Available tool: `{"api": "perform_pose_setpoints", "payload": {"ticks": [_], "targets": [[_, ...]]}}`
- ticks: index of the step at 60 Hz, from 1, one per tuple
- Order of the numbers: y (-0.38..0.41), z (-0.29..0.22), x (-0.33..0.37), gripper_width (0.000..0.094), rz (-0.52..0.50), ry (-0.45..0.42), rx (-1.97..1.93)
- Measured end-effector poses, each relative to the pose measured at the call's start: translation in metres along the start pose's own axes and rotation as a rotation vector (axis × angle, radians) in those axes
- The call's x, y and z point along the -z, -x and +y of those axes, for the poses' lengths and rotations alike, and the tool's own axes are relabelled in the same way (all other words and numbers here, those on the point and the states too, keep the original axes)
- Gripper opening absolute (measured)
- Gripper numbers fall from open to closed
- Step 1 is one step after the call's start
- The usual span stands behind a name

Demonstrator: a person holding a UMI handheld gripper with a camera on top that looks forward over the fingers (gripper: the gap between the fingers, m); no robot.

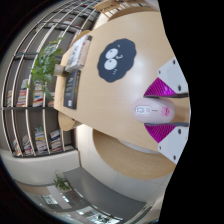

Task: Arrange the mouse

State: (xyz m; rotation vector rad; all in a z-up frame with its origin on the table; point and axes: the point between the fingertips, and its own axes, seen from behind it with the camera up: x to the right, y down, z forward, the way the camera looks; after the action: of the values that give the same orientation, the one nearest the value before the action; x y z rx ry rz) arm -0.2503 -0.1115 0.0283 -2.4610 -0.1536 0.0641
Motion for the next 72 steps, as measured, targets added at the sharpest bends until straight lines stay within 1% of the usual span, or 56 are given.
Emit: {"api": "perform_pose_setpoints", "payload": {"ticks": [4, 11, 16, 19, 21, 24, 25, 28, 29, 32, 33, 34, 36, 41, 46, 51, 54, 56, 64, 67, 69, 70, 72], "targets": [[-0.009, -0.052, 0.020, 0.0325, 0.016, -0.081, 0.034], [-0.042, -0.174, 0.048, 0.0326, 0.035, -0.259, 0.045], [-0.071, -0.244, 0.071, 0.0325, 0.060, -0.361, 0.058], [-0.097, -0.280, 0.077, 0.0325, 0.075, -0.399, 0.055], [-0.112, -0.292, 0.078, 0.0324, 0.085, -0.422, 0.052], [-0.132, -0.296, 0.070, 0.0324, 0.091, -0.430, 0.040], [-0.146, -0.309, 0.062, 0.0324, 0.089, -0.419, 0.035], [-0.173, -0.304, 0.038, 0.0324, 0.096, -0.381, 0.024], [-0.177, -0.289, 0.031, 0.0324, 0.101, -0.367, 0.020], [-0.201, -0.267, 0.000, 0.0323, 0.104, -0.296, 0.004], [-0.203, -0.247, -0.014, 0.0323, 0.104, -0.277, -0.001], [-0.213, -0.246, -0.018, 0.0323, 0.098, -0.250, -0.007], [-0.222, -0.228, -0.034, 0.0324, 0.094, -0.208, -0.018], [-0.231, -0.172, -0.077, 0.0325, 0.069, -0.115, -0.054], [-0.231, -0.128, -0.100, 0.0325, 0.048, -0.023, -0.070], [-0.230, -0.101, -0.121, 0.0327, 0.026, 0.012, -0.072], [-0.230, -0.086, -0.118, 0.0333, 0.025, 0.054, -0.060], [-0.231, -0.090, -0.124, 0.0342, 0.029, 0.025, -0.055], [-0.232, -0.088, -0.125, 0.0459, 0.030, 0.031, -0.047], [-0.232, -0.088, -0.126, 0.0516, 0.041, 0.040, -0.040], [-0.236, -0.088, -0.124, 0.0613, 0.058, 0.048, -0.030], [-0.237, -0.089, -0.122, 0.0690, 0.066, 0.052, -0.021], [-0.237, -0.092, -0.117, 0.0740, 0.072, 0.052, -0.006]]}}
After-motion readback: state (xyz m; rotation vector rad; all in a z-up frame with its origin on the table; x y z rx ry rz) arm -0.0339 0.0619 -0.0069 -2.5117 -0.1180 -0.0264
